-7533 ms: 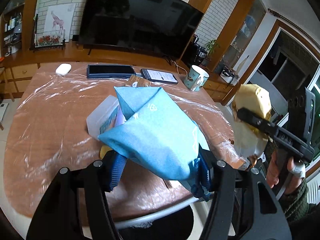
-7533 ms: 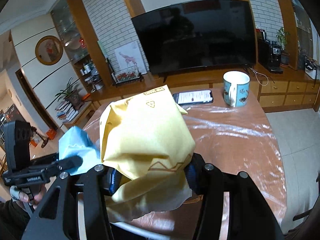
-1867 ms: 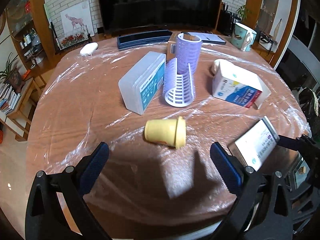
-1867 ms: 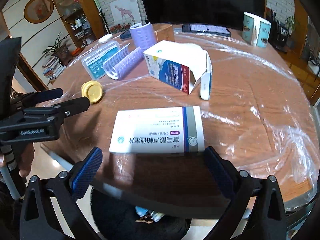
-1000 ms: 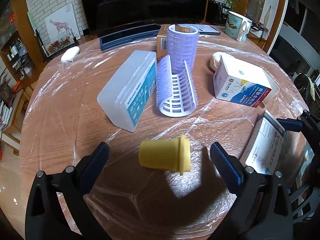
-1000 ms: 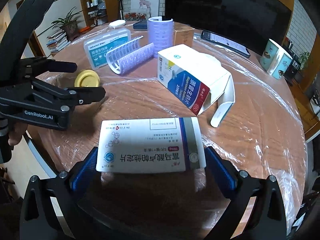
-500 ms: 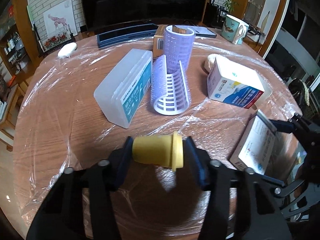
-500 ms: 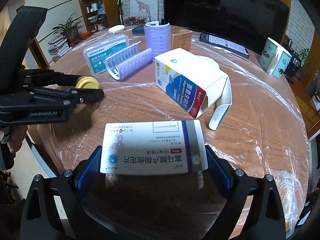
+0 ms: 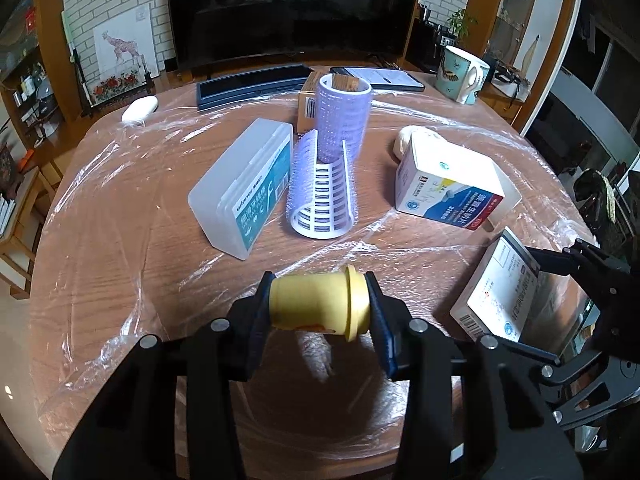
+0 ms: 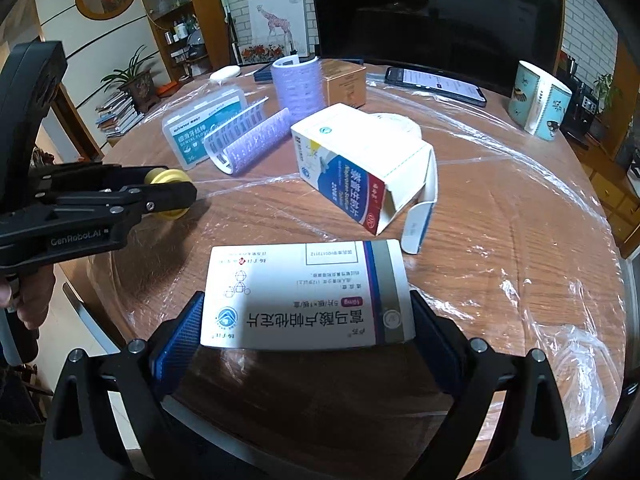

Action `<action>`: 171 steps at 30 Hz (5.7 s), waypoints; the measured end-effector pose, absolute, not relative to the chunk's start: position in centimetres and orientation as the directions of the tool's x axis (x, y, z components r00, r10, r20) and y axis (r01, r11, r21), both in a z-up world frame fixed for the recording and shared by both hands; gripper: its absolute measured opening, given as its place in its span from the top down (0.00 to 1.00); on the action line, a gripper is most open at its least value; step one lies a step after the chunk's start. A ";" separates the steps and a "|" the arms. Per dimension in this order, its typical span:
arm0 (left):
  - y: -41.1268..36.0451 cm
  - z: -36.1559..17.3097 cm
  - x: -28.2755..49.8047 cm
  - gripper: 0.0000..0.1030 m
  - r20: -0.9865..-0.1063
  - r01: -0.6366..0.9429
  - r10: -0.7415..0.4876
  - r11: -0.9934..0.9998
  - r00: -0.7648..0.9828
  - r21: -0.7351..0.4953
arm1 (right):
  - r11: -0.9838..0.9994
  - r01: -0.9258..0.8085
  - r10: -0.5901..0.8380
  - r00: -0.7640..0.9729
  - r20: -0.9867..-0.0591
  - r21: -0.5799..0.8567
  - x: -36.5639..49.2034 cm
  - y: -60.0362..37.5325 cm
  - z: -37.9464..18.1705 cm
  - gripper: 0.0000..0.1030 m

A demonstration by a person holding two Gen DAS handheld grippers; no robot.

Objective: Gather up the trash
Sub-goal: 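Grasp the yellow cup with the left tool while the right tool grasps the white medicine box, then carry the yellow cup with the left tool while the right tool carries the white box over the bin, then open the left tool to drop the yellow cup into the bin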

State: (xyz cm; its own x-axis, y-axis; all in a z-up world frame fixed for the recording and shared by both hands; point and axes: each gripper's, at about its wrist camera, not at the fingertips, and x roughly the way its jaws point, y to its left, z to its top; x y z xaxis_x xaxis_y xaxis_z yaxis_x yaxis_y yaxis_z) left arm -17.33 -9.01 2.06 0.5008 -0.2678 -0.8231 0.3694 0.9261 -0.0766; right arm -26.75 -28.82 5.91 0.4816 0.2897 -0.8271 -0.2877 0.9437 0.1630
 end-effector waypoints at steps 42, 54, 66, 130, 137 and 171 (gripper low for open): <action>-10.6 5.5 -25.0 0.56 -0.782 0.391 -0.305 0.916 0.543 -0.086 | 0.925 -0.296 0.365 0.525 -0.769 0.237 -32.0 -31.9 9.9 0.09; -10.7 5.4 -27.5 0.56 -0.787 0.404 -0.320 0.909 0.528 -0.099 | 0.922 -0.302 0.370 0.511 -0.776 0.241 -34.9 -32.7 9.9 0.09; -10.9 4.7 -29.7 0.56 -0.801 0.418 -0.327 0.902 0.501 -0.107 | 0.921 -0.302 0.372 0.497 -0.784 0.245 -36.6 -33.1 9.7 0.09; -12.7 -5.4 -32.7 0.56 -0.918 0.451 -0.211 0.892 0.336 -0.040 | 0.895 -0.366 0.367 0.282 -0.886 0.254 -38.4 -30.2 -0.6 0.09; -12.9 -6.5 -32.5 0.56 -0.926 0.454 -0.201 0.890 0.319 -0.036 | 0.897 -0.362 0.362 0.270 -0.892 0.255 -38.1 -29.8 -1.4 0.09; -12.8 -8.7 -31.4 0.30 -0.944 0.468 -0.193 0.882 0.270 -0.047 | 0.926 -0.308 0.293 0.227 -0.929 0.217 -37.3 -30.0 -3.1 0.08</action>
